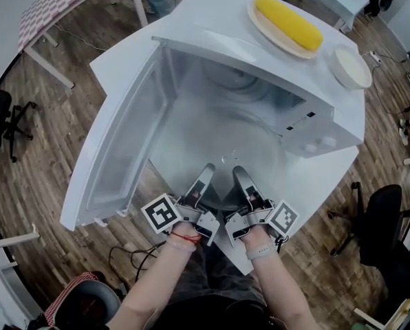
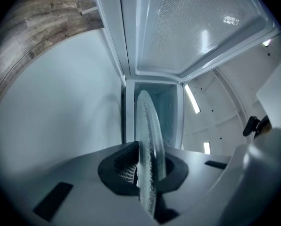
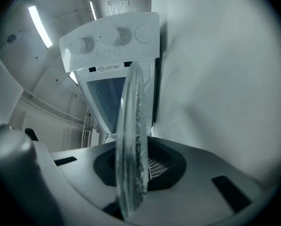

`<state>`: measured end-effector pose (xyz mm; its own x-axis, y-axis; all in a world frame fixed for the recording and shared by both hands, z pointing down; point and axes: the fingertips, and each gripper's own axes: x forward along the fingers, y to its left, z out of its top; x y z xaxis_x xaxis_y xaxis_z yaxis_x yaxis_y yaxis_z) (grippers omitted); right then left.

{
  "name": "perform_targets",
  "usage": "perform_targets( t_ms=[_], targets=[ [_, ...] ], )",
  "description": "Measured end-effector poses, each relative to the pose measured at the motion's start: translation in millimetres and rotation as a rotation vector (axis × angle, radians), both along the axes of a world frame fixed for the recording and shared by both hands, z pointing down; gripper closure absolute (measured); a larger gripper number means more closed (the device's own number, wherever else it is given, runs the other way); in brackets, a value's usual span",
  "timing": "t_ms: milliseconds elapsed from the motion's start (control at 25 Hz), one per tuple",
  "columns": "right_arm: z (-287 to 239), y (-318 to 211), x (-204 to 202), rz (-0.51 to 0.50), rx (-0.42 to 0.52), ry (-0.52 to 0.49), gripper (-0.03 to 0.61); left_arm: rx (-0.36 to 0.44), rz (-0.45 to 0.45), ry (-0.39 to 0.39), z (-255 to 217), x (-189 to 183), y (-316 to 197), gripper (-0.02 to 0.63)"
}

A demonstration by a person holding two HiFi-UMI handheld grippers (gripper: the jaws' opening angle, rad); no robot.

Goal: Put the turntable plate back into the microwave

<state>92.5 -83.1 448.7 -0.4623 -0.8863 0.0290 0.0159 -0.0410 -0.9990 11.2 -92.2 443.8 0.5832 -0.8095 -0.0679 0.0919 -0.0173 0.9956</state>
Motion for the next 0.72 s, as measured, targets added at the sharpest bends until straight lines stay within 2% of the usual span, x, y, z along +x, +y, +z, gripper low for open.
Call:
perform_targets(
  t_ms=[720],
  targets=[
    [7.0,-55.3,0.0,0.015,0.026,0.016,0.526,0.020,0.006,0.006,8.0,-0.9,-55.7,0.583]
  ],
)
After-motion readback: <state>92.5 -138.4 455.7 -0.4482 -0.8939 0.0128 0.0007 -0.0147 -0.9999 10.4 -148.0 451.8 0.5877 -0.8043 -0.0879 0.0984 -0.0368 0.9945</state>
